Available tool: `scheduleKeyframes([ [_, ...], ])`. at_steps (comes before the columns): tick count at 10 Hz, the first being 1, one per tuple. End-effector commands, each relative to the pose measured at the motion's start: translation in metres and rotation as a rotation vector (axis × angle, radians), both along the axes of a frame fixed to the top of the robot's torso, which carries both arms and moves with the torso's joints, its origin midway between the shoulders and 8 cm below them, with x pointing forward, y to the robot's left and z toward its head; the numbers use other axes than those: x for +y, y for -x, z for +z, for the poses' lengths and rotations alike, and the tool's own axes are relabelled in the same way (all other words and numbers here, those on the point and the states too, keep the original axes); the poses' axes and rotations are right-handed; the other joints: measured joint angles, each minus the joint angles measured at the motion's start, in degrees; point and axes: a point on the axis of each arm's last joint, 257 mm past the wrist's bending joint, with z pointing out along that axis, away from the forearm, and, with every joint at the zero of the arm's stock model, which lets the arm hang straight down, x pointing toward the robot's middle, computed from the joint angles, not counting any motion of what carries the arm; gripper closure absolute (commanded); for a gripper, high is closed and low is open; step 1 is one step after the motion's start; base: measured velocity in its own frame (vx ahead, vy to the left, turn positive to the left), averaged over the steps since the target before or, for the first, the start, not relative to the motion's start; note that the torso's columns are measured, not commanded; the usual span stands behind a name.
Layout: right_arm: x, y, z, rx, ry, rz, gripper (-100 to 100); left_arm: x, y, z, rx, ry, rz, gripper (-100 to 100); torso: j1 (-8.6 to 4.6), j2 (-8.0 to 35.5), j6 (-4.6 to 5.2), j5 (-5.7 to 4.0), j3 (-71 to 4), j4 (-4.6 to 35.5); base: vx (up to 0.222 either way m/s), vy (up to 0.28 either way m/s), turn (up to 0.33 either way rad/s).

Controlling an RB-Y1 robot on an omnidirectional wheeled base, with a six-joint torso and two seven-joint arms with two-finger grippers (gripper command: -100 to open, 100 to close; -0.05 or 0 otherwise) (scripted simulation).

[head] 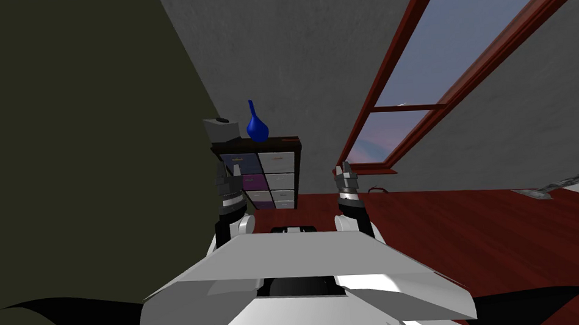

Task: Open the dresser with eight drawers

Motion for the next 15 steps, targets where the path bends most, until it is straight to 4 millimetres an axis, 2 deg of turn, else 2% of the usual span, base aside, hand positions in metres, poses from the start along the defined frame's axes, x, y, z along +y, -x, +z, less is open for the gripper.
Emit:
scheduleKeyframes([
  [1,0.0,0.0,0.0,0.0,0.0,0.0,0,0.0,0.0,0.0,0.0,0.0,0.0,0,0.0,4.23,0.0,0.0,-8.46,4.23,0.0,0.0,0.0],
  [2,0.0,0.0,0.0,0.0,0.0,0.0,0,-0.005,-0.004,-0.005,0.02,-0.04,-0.023,-100,0.0,8.46,0.0,0.0,-16.92,8.46,0.013,-0.009,-0.001],
  [4,0.0,0.0,0.0,0.001,0.0,0.0,0,-0.009,-0.012,-0.017,0.055,-0.087,-0.05,-100,-0.04,10.89,0.0,-0.01,-22.01,10.9,0.017,-0.029,-0.002],
  [9,0.0,0.0,0.0,0.001,0.0,0.0,0,-0.01,-0.035,-0.059,0.162,-0.145,-0.089,-100,-0.01,11.11,0.0,0.0,-22.31,11.14,0.029,-0.04,-0.002],
  [13,0.0,0.0,0.0,0.001,0.0,0.0,0,-0.004,-0.05,-0.093,0.238,-0.137,-0.095,-100,0.02,11.13,0.0,0.01,-22.3,11.14,0.032,-0.045,-0.002],
  [14,0.0,0.0,0.0,0.001,0.0,0.0,0,-0.002,-0.055,-0.109,0.27,-0.121,-0.094,-100,0.0,11.12,0.0,0.0,-22.31,11.14,0.051,-0.068,-0.006],
  [15,0.0,0.0,0.0,0.001,0.0,0.0,0,0.0,-0.058,-0.116,0.285,-0.112,-0.093,-100,-0.08,11.08,0.0,-0.02,-22.33,11.13,0.052,-0.068,0.0],
])
